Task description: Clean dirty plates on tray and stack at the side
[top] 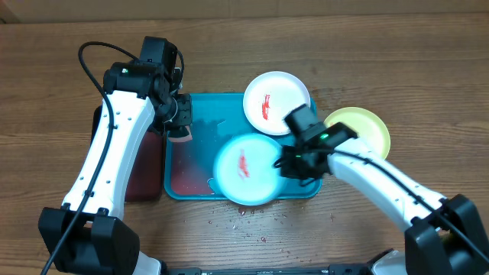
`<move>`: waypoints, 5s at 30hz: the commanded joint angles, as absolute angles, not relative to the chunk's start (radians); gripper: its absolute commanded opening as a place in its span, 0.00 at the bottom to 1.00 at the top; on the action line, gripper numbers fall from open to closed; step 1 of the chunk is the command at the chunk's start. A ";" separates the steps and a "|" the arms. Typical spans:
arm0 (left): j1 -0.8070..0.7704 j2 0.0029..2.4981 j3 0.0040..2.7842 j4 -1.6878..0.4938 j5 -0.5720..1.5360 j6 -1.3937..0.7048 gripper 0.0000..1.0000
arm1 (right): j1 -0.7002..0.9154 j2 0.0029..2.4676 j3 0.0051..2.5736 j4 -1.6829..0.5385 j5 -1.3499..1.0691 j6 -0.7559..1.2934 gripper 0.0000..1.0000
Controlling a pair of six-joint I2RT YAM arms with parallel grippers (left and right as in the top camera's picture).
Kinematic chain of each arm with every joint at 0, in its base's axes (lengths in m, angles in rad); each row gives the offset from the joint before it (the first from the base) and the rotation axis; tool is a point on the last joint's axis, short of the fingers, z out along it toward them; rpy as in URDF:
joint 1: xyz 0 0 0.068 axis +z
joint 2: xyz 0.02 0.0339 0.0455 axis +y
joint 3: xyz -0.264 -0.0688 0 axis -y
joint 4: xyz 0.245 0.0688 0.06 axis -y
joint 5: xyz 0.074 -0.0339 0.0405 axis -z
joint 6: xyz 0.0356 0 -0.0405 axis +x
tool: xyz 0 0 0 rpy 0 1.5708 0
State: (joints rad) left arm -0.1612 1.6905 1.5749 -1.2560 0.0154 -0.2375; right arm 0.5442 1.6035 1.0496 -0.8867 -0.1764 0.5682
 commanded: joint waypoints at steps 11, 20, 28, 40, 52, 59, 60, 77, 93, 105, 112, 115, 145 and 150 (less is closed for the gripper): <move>-0.158 1.688 1.573 -1.246 0.027 -0.255 0.04 | 0.710 1.785 1.081 -0.552 -0.144 0.860 0.04; -0.160 1.689 1.572 -1.209 0.065 -0.255 0.04 | 0.703 1.809 1.082 -0.484 -0.140 0.842 0.30; -0.197 1.709 1.572 -1.177 0.071 -0.230 0.05 | 0.701 1.825 1.080 -0.484 -0.106 0.920 0.31; -0.243 1.850 1.571 -1.182 0.083 -0.102 0.04 | 0.702 1.867 1.080 -0.479 -0.120 0.995 0.04; -0.305 2.058 1.562 -1.200 0.120 0.043 0.04 | 0.700 1.867 1.080 -0.464 -0.114 0.972 0.04; -0.312 2.054 1.406 -1.099 -0.043 -0.096 0.04 | 0.700 1.867 1.080 -0.465 -0.115 0.965 0.04; -0.310 2.046 1.376 -1.068 -0.048 -0.110 0.04 | 0.700 1.867 1.080 -0.464 -0.117 0.962 0.04; -0.308 1.918 1.135 -0.522 -0.089 -0.203 0.04 | 0.700 1.867 1.080 -0.461 -0.133 0.961 0.04; -0.309 1.919 1.135 -0.617 0.332 0.101 0.04 | 0.701 1.867 1.080 -0.416 -0.222 0.862 0.04; -0.319 1.919 1.135 -0.627 0.520 0.280 0.04 | 0.740 1.867 1.081 -0.360 -0.286 0.783 0.04; -0.319 1.919 1.136 -0.601 -0.162 -0.231 0.04 | 0.739 1.867 1.080 -0.362 -0.271 0.784 0.04; -0.319 1.919 1.136 -0.693 -0.472 -0.455 0.04 | 0.739 1.867 1.080 -0.364 -0.271 0.784 0.04; -0.321 1.919 1.136 -0.880 0.491 0.289 0.04 | 0.619 1.867 1.080 -0.398 -0.283 0.802 0.04; -0.318 1.919 1.137 -0.699 0.241 -0.017 0.04 | 0.620 1.867 1.080 -0.405 -0.282 0.802 0.04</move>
